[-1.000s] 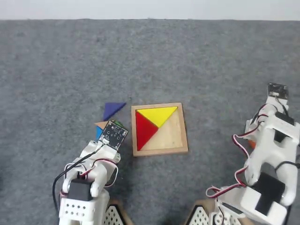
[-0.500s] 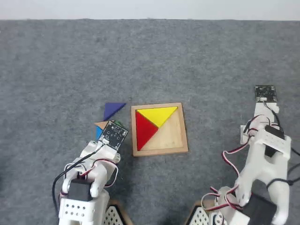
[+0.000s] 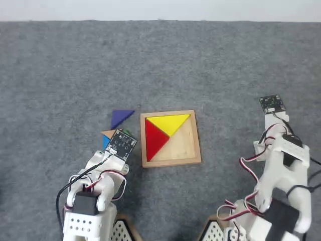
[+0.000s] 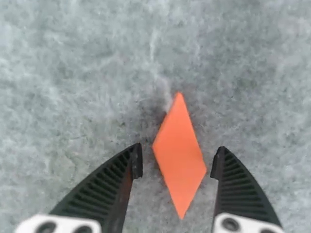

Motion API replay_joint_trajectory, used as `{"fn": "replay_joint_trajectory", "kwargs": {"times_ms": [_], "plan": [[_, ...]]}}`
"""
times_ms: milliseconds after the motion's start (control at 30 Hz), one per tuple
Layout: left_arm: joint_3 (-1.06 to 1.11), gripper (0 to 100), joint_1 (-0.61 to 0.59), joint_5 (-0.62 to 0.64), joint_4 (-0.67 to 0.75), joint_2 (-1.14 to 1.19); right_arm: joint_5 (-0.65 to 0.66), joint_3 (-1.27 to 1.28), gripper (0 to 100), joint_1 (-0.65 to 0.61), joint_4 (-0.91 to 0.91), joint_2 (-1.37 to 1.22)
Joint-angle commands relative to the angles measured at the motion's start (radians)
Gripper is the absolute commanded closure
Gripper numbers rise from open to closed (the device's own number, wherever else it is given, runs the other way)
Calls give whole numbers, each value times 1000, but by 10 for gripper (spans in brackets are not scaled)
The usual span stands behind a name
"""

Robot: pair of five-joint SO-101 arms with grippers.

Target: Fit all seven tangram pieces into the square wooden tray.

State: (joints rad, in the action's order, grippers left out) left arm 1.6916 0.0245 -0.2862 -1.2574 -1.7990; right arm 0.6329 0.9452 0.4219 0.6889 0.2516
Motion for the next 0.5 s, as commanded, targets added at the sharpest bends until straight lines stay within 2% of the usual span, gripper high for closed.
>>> {"fn": "replay_joint_trajectory", "kwargs": {"times_ms": [0,467], "plan": [[-8,958,-2,3,-5,-5,12,-5,768,8,-16,-10],[-8,958,-2,3,-5,-5,0,-54,768,4,64,-76]]}}
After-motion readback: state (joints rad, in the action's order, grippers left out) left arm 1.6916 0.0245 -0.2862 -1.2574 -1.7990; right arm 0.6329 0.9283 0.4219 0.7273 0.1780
